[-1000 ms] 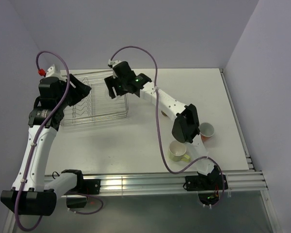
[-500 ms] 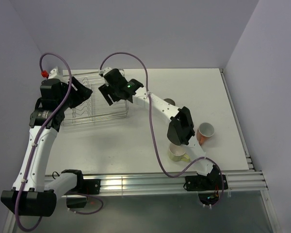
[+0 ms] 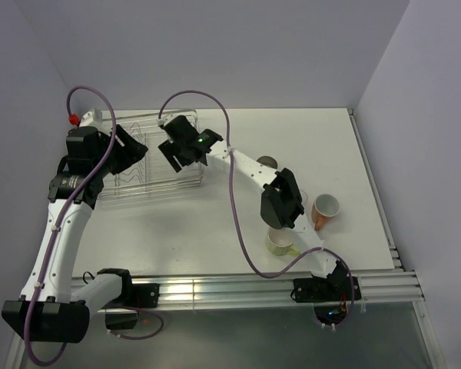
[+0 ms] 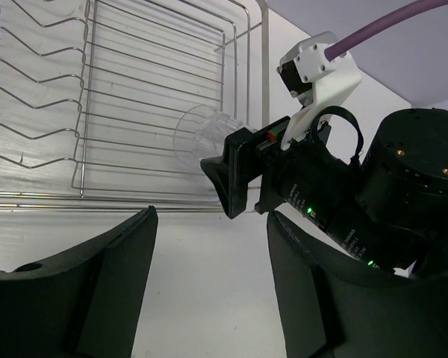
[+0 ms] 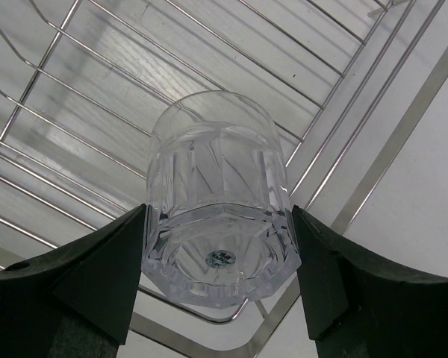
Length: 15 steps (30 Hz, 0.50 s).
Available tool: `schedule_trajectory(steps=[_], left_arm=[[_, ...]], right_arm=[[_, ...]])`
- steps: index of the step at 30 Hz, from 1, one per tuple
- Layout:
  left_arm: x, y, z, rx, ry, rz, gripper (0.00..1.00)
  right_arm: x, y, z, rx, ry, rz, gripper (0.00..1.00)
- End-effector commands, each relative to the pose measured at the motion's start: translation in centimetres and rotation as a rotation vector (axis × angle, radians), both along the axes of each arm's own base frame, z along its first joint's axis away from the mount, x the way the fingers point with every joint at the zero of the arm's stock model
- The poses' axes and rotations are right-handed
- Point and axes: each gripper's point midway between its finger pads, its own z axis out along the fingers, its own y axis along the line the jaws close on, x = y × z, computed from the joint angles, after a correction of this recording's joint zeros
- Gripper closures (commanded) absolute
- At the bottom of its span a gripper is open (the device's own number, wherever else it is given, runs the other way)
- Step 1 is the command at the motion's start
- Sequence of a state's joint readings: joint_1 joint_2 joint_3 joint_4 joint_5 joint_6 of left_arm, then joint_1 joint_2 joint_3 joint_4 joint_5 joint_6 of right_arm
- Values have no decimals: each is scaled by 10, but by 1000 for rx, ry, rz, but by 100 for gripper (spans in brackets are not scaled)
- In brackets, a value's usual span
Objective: Load the cups into the dish rack
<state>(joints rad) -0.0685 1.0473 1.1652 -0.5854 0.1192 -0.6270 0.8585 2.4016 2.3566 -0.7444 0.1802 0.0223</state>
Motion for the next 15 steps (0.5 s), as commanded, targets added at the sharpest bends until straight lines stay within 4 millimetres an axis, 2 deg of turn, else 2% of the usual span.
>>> schedule_trajectory(steps=[1,8,15], left_arm=[[-1,-2,8,9,-37,-26,33],[0,-3,2,9,-20,-30,33],[3,-5,-5,4,-5,-39,33]], right_arm=[[10,3,17,4,-64,11,95],[5,0,8,-24,-35,28,94],[1,-5,12,-44,-30,46,93]])
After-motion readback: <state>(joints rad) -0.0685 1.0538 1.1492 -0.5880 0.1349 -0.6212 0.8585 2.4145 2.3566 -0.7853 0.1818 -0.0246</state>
